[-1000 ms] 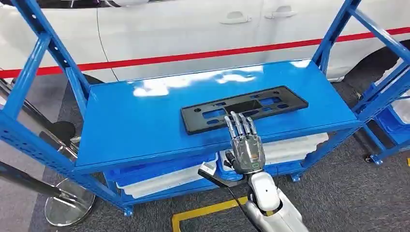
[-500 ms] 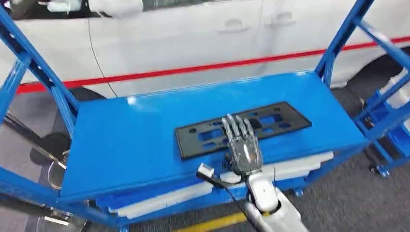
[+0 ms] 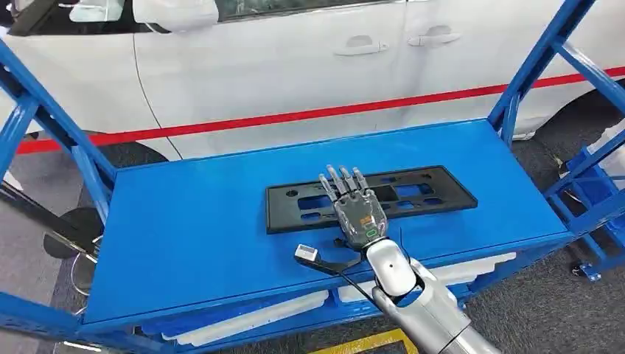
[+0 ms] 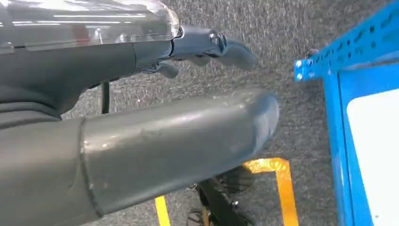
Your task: Take the parts from the cabinet and place them on the table.
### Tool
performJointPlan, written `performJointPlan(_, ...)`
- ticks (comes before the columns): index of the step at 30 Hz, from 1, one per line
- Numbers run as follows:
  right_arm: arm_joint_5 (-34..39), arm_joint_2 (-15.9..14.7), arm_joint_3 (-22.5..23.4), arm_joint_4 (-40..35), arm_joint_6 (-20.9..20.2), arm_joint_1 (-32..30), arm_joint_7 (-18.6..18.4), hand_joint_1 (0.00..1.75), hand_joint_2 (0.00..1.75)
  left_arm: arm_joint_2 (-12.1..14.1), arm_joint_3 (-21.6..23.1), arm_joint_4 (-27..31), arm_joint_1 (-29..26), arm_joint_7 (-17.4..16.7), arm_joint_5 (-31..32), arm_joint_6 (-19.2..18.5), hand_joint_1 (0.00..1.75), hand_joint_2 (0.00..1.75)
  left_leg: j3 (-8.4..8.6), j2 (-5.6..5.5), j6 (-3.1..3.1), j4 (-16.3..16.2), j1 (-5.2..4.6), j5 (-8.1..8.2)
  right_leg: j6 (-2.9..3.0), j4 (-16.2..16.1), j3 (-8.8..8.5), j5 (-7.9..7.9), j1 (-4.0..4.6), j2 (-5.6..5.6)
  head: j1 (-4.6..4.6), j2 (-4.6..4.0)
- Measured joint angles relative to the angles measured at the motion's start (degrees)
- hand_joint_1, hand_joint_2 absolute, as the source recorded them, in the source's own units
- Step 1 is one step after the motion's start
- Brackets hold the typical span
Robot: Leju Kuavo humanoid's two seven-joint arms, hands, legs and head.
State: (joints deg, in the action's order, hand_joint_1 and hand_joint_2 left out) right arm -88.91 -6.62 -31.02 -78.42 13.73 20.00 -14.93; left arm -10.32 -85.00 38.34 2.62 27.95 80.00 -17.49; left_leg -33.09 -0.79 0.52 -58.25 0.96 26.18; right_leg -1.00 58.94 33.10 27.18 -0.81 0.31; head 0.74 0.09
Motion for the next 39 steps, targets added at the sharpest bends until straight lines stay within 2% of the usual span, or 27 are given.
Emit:
performJointPlan(2, 0.0, -0.2, -0.1, 0.2, 0.0, 0.2, 0.0, 0.0, 1.75, 0.0, 0.0, 0.0, 0.0, 0.0, 0.0, 0.0, 0.0, 0.0, 0.18, 0.04, -0.77, 0.1, 0.18, 0.43, 0.96, -0.8, -0.44, -0.3, -0.45, 0.01, -0.04, 0.0)
performJointPlan(3, 0.0, -0.2, -0.3, 0.4, -0.1, 0.5, -0.1, 0.0, 1.75, 0.1, 0.2, 0.0, 0.0, 0.0, 0.0, 0.0, 0.0, 0.0, -0.19, 0.35, -0.88, -1.4, 0.27, 1.45, 1.39, -1.2, -0.78, -0.36, -0.37, -0.1, 0.0, 0.0)
performJointPlan(4, 0.0, -0.2, -0.6, 0.4, -1.0, 0.9, -0.5, 0.0, 1.75, 0.1, 0.3, 0.0, 0.0, 0.0, 0.0, 0.0, 0.0, 0.0, -1.63, 0.44, -0.95, -4.6, 0.3, 3.27, 1.93, -1.1, -0.84, -0.3, -0.3, -0.23, -0.04, 0.0)
performJointPlan(5, 0.0, -0.4, -1.1, 0.5, -2.4, 1.6, -1.0, 0.0, 1.75, 0.1, 0.4, 0.0, 0.0, 0.0, 0.0, 0.1, 0.0, 0.0, -3.99, 0.44, -1.05, -9.4, 0.3, 5.57, 2.08, -1.1, -0.84, -0.21, -0.2, -0.26, -0.04, 0.0)
performJointPlan(6, 0.0, -0.6, -1.6, 0.8, -3.4, 2.2, -1.2, 1.69, 1.75, 0.1, 0.5, 0.0, 0.0, 0.0, -0.1, 0.1, 0.0, 0.0, -6.38, 0.45, -1.16, -14.1, 0.28, 7.38, 2.19, -1.1, -0.87, -0.14, -0.03, -0.3, -0.04, 0.0)
performJointPlan(7, 0.1, -1.0, -2.0, 1.1, -5.1, 2.7, -1.2, 1.75, 1.75, 0.1, 0.6, 0.0, 0.0, 0.0, -0.2, 0.1, 0.0, 0.0, -8.47, 0.45, -1.19, -17.9, 0.29, 8.32, 2.29, -1.1, -0.89, -0.08, 0.15, -0.34, -0.04, 0.0)
performJointPlan(8, 0.4, -1.2, -2.2, 1.4, -6.7, 3.2, -1.1, 1.75, 1.75, 0.1, 0.6, 0.0, -0.2, -0.1, -0.3, 0.1, 0.0, 0.0, -9.16, 0.45, -1.11, -18.7, 0.28, 7.71, 2.36, -1.0, -0.95, -0.02, 0.29, -0.33, -0.02, 0.0)
performJointPlan(9, 1.1, -1.4, -2.3, 1.7, -8.0, 3.9, -1.0, 1.75, 1.75, 0.1, 0.7, 0.0, -0.3, -0.2, -0.4, 0.1, 0.0, 0.0, -8.43, 0.45, -0.94, -16.7, 0.27, 5.76, 2.48, -0.9, -1.01, 0.08, 0.37, -0.29, -0.04, 0.0)
performJointPlan(11, 3.3, -1.6, -2.3, 1.9, -9.6, 5.4, -1.0, 1.75, 1.75, 0.2, 0.7, 0.2, -0.3, -0.4, -0.9, -0.4, 0.0, 0.0, -4.11, 0.47, -0.35, -7.1, 0.23, 0.32, 2.28, -0.4, -1.23, 0.5, 0.49, -0.14, -0.02, 0.0)
performJointPlan(12, 4.0, -1.7, -2.3, 1.8, -9.8, 6.0, -1.0, 1.75, 1.75, 0.2, 0.7, 0.5, -0.4, -0.6, -1.1, -0.6, 0.0, 0.0, -2.12, 0.5, 0.1, -2.3, 0.16, -0.91, 2.05, -0.2, -1.22, 0.82, 0.49, -0.14, -0.04, 0.0)
performJointPlan(13, 4.6, -1.9, -2.3, 1.8, -10.0, 6.4, -1.0, 1.75, 1.75, 0.2, 0.7, 0.7, -0.3, -0.7, -1.2, -0.9, 0.0, 0.0, -1.22, 0.5, 0.16, -1.2, -0.22, -0.06, 1.62, 0.2, -1.01, 1.1, 0.91, -0.09, -0.02, 0.0)
performJointPlan(15, 5.2, -2.1, -2.3, 1.8, -10.4, 6.7, -1.0, 1.75, 1.75, 0.0, 0.7, 1.1, -0.4, -0.9, -1.3, -1.4, 0.0, 0.0, -1.48, 0.38, 0.36, -1.4, -0.37, -0.11, 1.15, 0.0, -0.96, 1.0, 0.75, -0.06, -0.02, 0.0)
performJointPlan(18, 6.2, -2.6, -2.3, 1.5, -10.8, 6.8, -1.1, 1.75, 1.75, -0.5, 0.7, 1.6, -0.7, -1.0, -1.3, -1.9, 0.0, 0.0, -0.98, 0.4, 1.27, -0.4, 0.09, -0.58, 0.03, 0.8, -0.98, 1.86, 0.41, -0.1, -0.02, 0.0)
performJointPlan(19, 6.3, -2.8, -2.3, 1.4, -10.9, 7.0, -1.1, 1.75, 1.75, -0.6, 0.7, 1.8, -0.6, -1.0, -1.4, -2.0, 0.0, 0.0, -0.99, 0.44, 1.66, -0.3, 0.1, -0.56, -0.19, 3.4, 0.35, 3.61, 0.45, -0.12, -0.02, 0.0)
performJointPlan(21, 6.7, -3.0, -2.4, 1.4, -11.1, 7.0, -1.1, 1.75, 1.75, -0.7, 0.8, 2.0, -0.6, -1.0, -1.3, -2.2, 0.0, 0.0, -1.0, 0.53, 1.85, -0.3, 0.09, -0.44, -0.65, 12.1, 4.77, 7.71, 0.23, -0.12, -0.02, 0.0)
performJointPlan(22, 6.9, -3.2, -2.4, 1.4, -11.3, 7.0, -1.1, 1.75, 1.75, -0.8, 0.8, 2.0, -0.6, -1.0, -1.4, -2.2, 0.0, 0.0, -1.01, 0.54, 1.88, -0.4, 0.07, -0.4, -0.83, 16.1, 7.01, 8.87, 0.12, -0.13, -0.02, 0.0)
performJointPlan(23, 7.1, -3.4, -2.4, 1.4, -11.4, 6.9, -1.0, 1.75, 1.75, -0.8, 0.8, 2.0, -0.6, -1.0, -1.3, -2.3, 0.0, 0.0, -0.93, 0.52, 1.87, -0.4, 0.07, -0.34, -0.93, 17.6, 8.12, 8.43, 0.0, -0.14, -0.02, 0.0)
performJointPlan(24, 7.3, -3.5, -2.4, 1.4, -11.4, 7.0, -1.0, 1.75, 1.75, -0.9, 0.8, 2.0, -0.6, -1.0, -1.3, -2.4, 0.0, 0.0, -0.77, 0.45, 1.84, -0.4, 0.1, -0.24, -0.97, 16.1, 7.71, 6.72, -0.11, -0.16, -0.02, 0.0)
performJointPlan(26, 7.6, -3.5, -2.4, 1.3, -11.4, 7.2, -1.0, 1.75, 1.75, -1.2, 0.8, 2.0, -0.7, -1.0, -1.3, -2.5, 0.0, 0.0, -0.14, 0.35, 1.61, -0.4, 0.13, 0.04, -0.73, 6.6, 3.31, 0.85, -0.24, -0.25, -0.02, 0.0)
performJointPlan(27, 7.8, -3.5, -2.4, 1.3, -11.4, 7.4, -0.9, 1.75, 1.75, -1.3, 0.8, 2.1, -0.7, -1.0, -1.3, -2.6, 0.0, 0.0, 0.1, 0.26, 1.42, -0.4, 0.12, 0.21, -0.43, 1.3, 0.86, -1.28, -0.24, -0.28, -0.02, 0.0)
performJointPlan(28, 7.9, -3.5, -2.5, 1.3, -11.5, 7.5, -0.9, 1.75, 1.75, -1.4, 0.8, 2.1, -0.6, -1.0, -1.3, -2.7, 0.0, 0.0, 0.04, 0.2, 1.18, -0.4, -0.24, 0.33, -0.09, 0.1, 0.28, -0.19, 0.24, -0.26, -0.02, 0.0)
performJointPlan(31, 8.4, -3.5, -2.6, 1.2, -11.7, 7.8, -0.9, 1.75, 1.75, -1.6, 0.9, 2.5, -0.7, -1.0, -1.3, -2.9, 0.0, 0.0, 0.17, 0.11, 0.21, 0.0, -0.05, 0.14, 0.64, -0.1, 0.44, -0.42, 0.51, -0.13, -0.04, 0.0)
performJointPlan(33, 8.6, -3.5, -2.6, 1.2, -11.7, 7.9, -0.9, 1.75, 1.75, -1.9, 0.9, 2.7, -0.7, -1.0, -1.4, -3.0, 0.0, 0.0, 0.26, 0.23, -0.38, -0.4, 0.04, 0.74, 1.6, -1.3, -0.31, -1.06, -0.19, -0.41, -0.02, 0.0)
performJointPlan(34, 8.7, -3.5, -2.7, 1.2, -11.7, 8.0, -0.9, 1.75, 1.75, -1.9, 0.9, 2.8, -0.7, -1.0, -1.4, -3.1, 0.0, 0.0, -0.54, 0.39, -0.36, -2.5, -0.1, 2.36, 2.04, -1.6, -0.5, -1.12, -0.14, -0.4, -0.04, 0.0)
performJointPlan(37, 9.9, -3.5, -2.8, 1.1, -12.6, 8.0, -0.7, 1.75, 1.75, -2.0, 0.9, 3.1, -0.7, -1.1, -1.4, -3.3, 0.0, 0.0, -6.79, 0.42, -0.74, -15.8, -0.01, 8.6, 2.35, -1.6, -0.41, -1.02, 0.11, -0.62, -0.04, 0.0)
performJointPlan(38, 10.2, -3.5, -2.9, 1.1, -12.6, 7.9, -0.7, 1.75, 1.75, -2.0, 0.9, 3.1, -0.9, -1.2, -1.4, -3.3, 0.0, 0.0, -7.97, 0.42, -0.81, -18.1, 0.0, 8.8, 2.35, -1.5, -0.43, -1.01, 0.14, -0.58, -0.04, 0.0)
performJointPlan(39, 10.3, -3.5, -2.9, 1.1, -12.7, 7.9, -0.7, 1.75, 1.75, -2.1, 0.9, 3.1, -1.0, -1.2, -1.4, -3.3, 0.0, 0.0, -7.69, 0.43, -0.8, -17.3, 0.01, 7.53, 2.35, -1.5, -0.49, -0.98, 0.14, -0.52, -0.07, 0.0)
